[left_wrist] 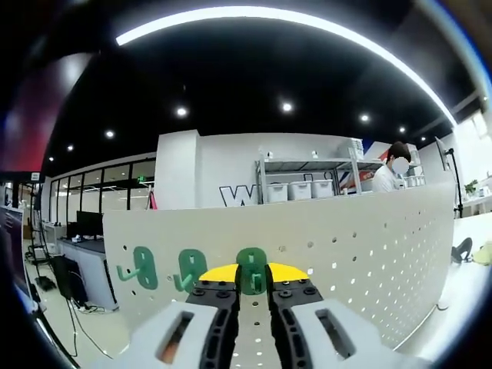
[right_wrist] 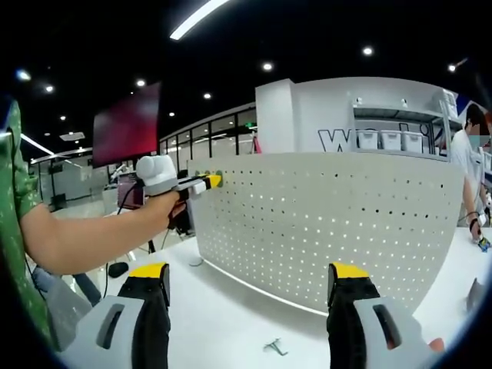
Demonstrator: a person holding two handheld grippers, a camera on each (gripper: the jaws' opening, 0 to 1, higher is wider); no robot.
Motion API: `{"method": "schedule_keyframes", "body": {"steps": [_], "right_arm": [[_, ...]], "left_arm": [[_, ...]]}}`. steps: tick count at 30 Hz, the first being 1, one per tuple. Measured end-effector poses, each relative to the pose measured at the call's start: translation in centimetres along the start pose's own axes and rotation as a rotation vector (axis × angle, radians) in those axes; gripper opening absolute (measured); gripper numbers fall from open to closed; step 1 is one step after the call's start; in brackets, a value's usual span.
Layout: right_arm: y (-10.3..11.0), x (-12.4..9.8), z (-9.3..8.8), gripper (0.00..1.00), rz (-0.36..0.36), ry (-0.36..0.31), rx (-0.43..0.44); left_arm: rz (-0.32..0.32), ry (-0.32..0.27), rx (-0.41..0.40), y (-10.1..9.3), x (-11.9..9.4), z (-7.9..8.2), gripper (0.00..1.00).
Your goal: Insert the hook assembly into the mounting plate slot until the hook locks in place.
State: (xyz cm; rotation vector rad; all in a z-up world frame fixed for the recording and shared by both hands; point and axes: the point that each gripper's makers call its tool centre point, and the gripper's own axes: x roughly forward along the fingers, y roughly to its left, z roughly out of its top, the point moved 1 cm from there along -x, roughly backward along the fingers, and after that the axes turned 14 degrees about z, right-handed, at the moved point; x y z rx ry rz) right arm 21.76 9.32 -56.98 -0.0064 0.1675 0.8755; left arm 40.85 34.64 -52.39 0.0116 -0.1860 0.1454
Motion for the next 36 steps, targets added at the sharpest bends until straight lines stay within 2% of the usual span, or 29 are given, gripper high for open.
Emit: {"method": "schedule_keyframes", "body": {"steps": [20,28,36], "right_arm": [[0.4,-0.1,0.4,0.86,0.003,-0.009,-0.007],[0.5,-0.3,0.7,0.86,0.000,-0.015,-0.012],[1.0,-0.4,0.8,0.86,0.007,-0.017,-0.016]], "left_arm": [[-0.026,0.002,-0.016,-0.2,-1.3,0.6,0.25],[-0.057,-0.002,-0.012,-0.7,-2.6,1.2,0.29],[-0.068,0.002,-0.008,-0.4,-3.5,1.5,0.34]]}}
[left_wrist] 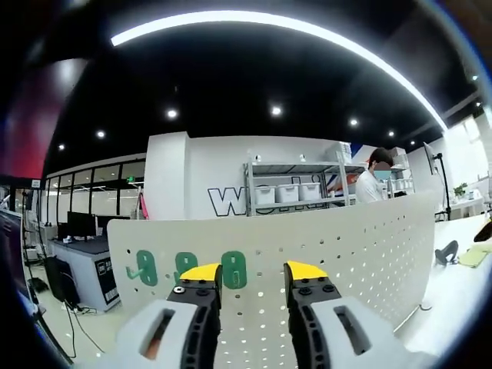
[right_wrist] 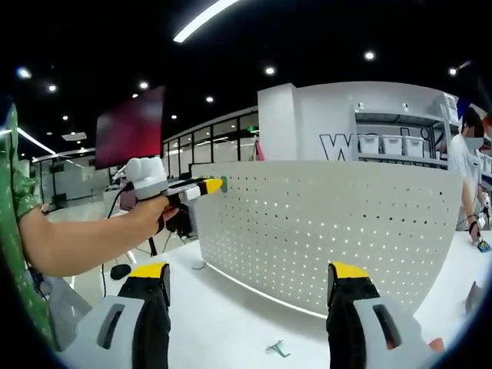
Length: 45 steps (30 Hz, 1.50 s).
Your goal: Insert the hook assembly into the mounting plate slot until the hook locks in place.
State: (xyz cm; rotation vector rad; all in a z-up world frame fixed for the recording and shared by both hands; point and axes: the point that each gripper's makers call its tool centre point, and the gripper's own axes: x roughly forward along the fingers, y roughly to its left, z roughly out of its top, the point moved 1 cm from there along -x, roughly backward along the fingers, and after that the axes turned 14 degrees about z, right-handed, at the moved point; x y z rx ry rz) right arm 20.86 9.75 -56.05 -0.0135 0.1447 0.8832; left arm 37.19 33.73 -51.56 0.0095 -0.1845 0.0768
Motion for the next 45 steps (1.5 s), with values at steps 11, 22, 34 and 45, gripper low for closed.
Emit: {"method": "schedule_keyframes", "body": {"steps": [11,22,34,45], "right_arm": [[0.4,-0.3,0.4,0.85,0.000,-0.006,-0.009],[0.9,-0.6,0.0,0.85,-0.001,-0.002,-0.006],[1.2,-1.6,-0.1,0.85,-0.015,0.001,-0.006],[1.7,-3.2,-0.8,0.85,-0.034,0.010,0.000]], "left_arm": [[-0.045,0.006,0.018,-0.5,-1.9,0.2,0.36],[-0.078,0.039,0.011,-0.8,-4.3,-0.4,0.39],[-0.142,0.078,0.036,-2.0,-7.7,-1.7,0.40],[-0.210,0.136,0.051,-3.4,-11.6,-3.7,0.41]]}}
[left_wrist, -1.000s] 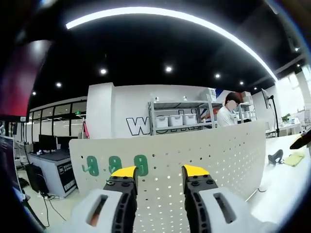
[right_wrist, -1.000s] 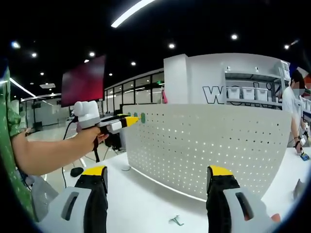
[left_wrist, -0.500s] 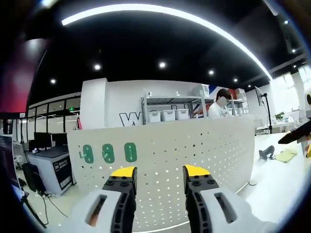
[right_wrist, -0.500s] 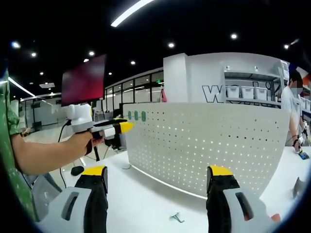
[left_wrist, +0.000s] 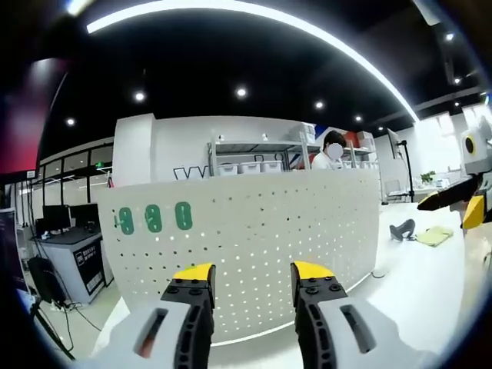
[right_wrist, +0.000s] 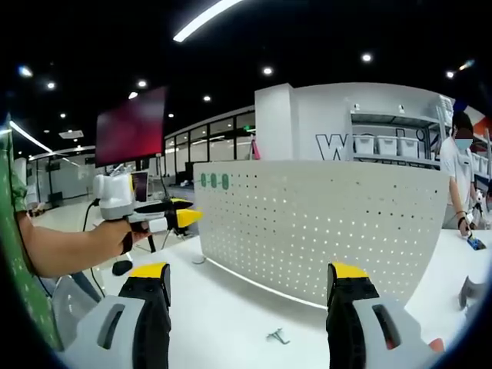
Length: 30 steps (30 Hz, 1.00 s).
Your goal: Insert the hook assembly into the mounting plate slot until the hook locks in place.
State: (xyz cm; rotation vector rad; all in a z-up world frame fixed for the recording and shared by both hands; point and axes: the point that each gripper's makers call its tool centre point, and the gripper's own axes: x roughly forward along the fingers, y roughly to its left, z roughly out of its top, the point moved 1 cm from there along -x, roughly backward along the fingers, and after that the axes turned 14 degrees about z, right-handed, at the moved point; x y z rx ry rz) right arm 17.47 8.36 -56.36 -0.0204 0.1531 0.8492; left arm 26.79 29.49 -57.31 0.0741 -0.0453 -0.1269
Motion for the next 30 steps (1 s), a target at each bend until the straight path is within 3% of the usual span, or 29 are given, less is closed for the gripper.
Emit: {"method": "schedule_keyframes", "body": {"steps": [18,30], "right_arm": [[0.2,-2.3,-2.6,0.84,-0.034,0.032,0.037],[0.5,-2.9,-3.3,0.84,-0.038,0.038,0.053]], "left_arm": [[-0.064,0.079,0.005,-2.7,-4.4,-3.5,0.40],[-0.130,0.147,0.005,-5.7,-7.6,-6.3,0.40]]}}
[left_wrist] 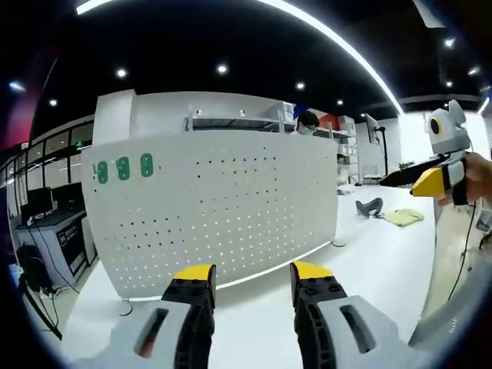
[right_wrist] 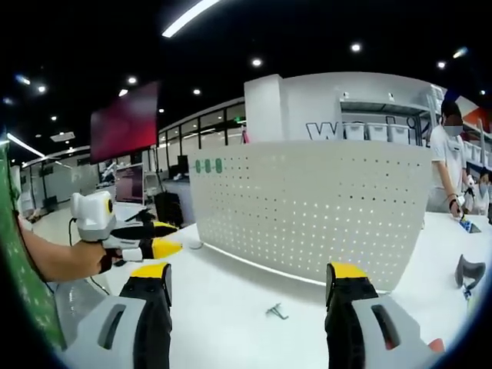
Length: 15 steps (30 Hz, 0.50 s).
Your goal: Insert the hook assembly into the mounting plate slot until the hook locks in place.
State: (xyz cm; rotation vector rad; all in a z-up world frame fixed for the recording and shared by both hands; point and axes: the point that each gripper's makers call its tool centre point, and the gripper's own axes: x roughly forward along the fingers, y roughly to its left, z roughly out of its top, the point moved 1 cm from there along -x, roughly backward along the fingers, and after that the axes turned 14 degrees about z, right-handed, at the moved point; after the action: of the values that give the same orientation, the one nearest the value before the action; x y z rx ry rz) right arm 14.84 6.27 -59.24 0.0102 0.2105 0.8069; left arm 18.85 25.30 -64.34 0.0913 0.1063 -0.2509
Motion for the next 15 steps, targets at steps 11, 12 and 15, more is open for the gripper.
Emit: {"method": "schedule_keyframes", "body": {"steps": [11,12,15], "right_arm": [[-0.2,0.0,-0.9,0.83,-0.001,0.015,0.011],[-0.3,0.0,-1.1,0.83,0.000,0.017,0.013],[-0.7,0.3,-1.5,0.83,-0.001,0.024,0.018]], "left_arm": [[-0.029,0.042,0.000,-1.5,-1.1,-2.0,0.39],[-0.030,0.044,-0.002,-1.5,-1.1,-2.0,0.39],[-0.032,0.047,0.000,-1.6,-1.2,-2.1,0.39]]}}
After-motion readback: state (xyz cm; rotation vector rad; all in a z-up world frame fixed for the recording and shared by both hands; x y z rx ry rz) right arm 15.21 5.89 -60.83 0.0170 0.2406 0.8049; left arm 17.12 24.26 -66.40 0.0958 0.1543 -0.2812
